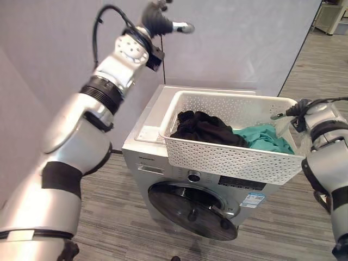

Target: Grab the laundry basket,head to the washer,open it,put in the laundry and shut it.

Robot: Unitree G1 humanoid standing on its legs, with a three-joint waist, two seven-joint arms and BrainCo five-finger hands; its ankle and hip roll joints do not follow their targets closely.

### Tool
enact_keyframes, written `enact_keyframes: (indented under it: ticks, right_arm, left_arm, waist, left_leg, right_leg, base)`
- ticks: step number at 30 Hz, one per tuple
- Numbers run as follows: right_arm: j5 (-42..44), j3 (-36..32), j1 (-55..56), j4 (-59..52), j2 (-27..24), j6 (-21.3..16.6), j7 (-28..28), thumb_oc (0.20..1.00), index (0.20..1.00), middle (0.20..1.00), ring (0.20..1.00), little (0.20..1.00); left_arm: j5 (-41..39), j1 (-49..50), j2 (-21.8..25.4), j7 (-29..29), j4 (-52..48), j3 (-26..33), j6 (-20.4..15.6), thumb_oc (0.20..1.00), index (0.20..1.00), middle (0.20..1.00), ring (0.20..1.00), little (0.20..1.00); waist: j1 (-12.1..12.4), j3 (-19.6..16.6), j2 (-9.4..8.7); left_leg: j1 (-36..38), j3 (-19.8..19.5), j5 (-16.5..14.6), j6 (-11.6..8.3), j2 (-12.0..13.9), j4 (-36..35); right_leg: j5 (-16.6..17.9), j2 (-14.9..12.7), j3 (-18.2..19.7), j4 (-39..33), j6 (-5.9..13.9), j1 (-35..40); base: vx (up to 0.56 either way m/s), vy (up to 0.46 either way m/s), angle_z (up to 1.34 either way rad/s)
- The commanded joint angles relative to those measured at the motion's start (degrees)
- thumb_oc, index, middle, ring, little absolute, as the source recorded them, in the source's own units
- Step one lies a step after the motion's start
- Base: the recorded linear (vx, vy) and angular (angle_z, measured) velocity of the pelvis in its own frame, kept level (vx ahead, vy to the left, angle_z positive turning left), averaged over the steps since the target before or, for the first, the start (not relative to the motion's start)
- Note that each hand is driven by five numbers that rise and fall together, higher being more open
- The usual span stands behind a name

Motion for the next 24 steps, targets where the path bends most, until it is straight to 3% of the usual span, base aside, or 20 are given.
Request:
enact_keyframes:
  ticks: [1, 7, 12, 19, 20, 24]
  right_arm:
    - [-2.56, 2.83, -0.09, 3.48, -6.36, -0.51, 0.24, 1.000, 1.000, 1.000, 1.000, 1.000]
    - [-1.04, 1.46, 1.77, 3.83, -9.14, -0.90, -0.60, 1.000, 1.000, 1.000, 1.000, 1.000]
    - [1.90, 1.62, 0.46, 2.31, -13.61, -1.77, -2.30, 1.000, 1.000, 1.000, 1.000, 1.000]
    - [7.77, 2.34, -5.41, -8.19, -19.07, -5.30, -7.51, 1.000, 1.000, 1.000, 1.000, 1.000]
    - [8.00, 1.25, -5.82, -13.46, -21.99, -6.69, -9.99, 1.000, 1.000, 1.000, 1.000, 1.000]
    - [5.54, -0.66, -2.98, -20.90, -26.87, -7.23, -11.74, 1.000, 1.000, 1.000, 1.000, 1.000]
  left_arm:
    - [0.69, -10.94, 0.49, 4.18, 4.07, 3.17, -4.94, 1.000, 1.000, 1.000, 1.000, 1.000]
    - [2.11, -11.00, 0.14, 4.54, 1.46, 2.55, -5.33, 1.000, 1.000, 1.000, 1.000, 1.000]
    - [5.22, -9.84, -0.33, 4.38, 2.82, 2.10, -4.71, 1.000, 1.000, 1.000, 1.000, 1.000]
    - [9.12, -6.03, 6.33, 3.47, 6.73, 2.49, -3.88, 1.000, 1.000, 1.000, 1.000, 1.000]
    - [9.63, -4.11, 8.47, 3.25, 6.52, 3.88, -4.18, 1.000, 1.000, 1.000, 1.000, 1.000]
    - [10.53, -1.17, 11.04, 3.81, 3.37, 6.46, -4.95, 1.000, 1.000, 1.000, 1.000, 1.000]
  waist:
    - [3.47, 0.97, 1.01]
    - [3.60, 1.45, 0.95]
    - [1.46, 2.12, 0.79]
    - [-2.40, 3.16, 2.18]
    - [-3.56, 3.52, 2.71]
    - [-4.22, 4.23, 3.44]
  left_leg:
    - [1.63, -2.47, -5.47, -3.54, 1.92, 1.40]
    - [0.68, -2.83, -4.74, -4.36, 3.23, 1.51]
    - [0.49, -2.85, -4.13, -4.95, 4.22, 1.23]
    - [0.54, -1.33, -3.54, -5.34, 5.89, 1.36]
    - [0.71, -0.93, -3.54, -5.39, 6.36, 1.31]
    - [0.94, -0.52, -3.46, -5.40, 6.95, 1.18]
  right_leg:
    - [4.81, -5.01, -0.87, 3.70, 5.68, 2.85]
    - [1.51, -3.29, -1.15, 3.13, 4.44, 2.68]
    - [0.30, -1.96, -0.95, 3.16, 3.35, 2.27]
    - [0.06, -0.66, 1.21, 3.57, 2.62, 0.90]
    - [-0.15, -0.39, 1.75, 3.61, 2.36, 0.64]
    - [-0.27, -0.09, 2.29, 3.29, 2.16, 0.39]
  base:
    - [-0.05, -0.074, 0.02]
    - [-0.06, -0.070, 0.02]
    - [-0.05, -0.062, 0.07]
    - [-0.06, -0.038, -0.11]
    - [-0.05, -0.029, -0.23]
    - [-0.06, -0.029, -0.17]
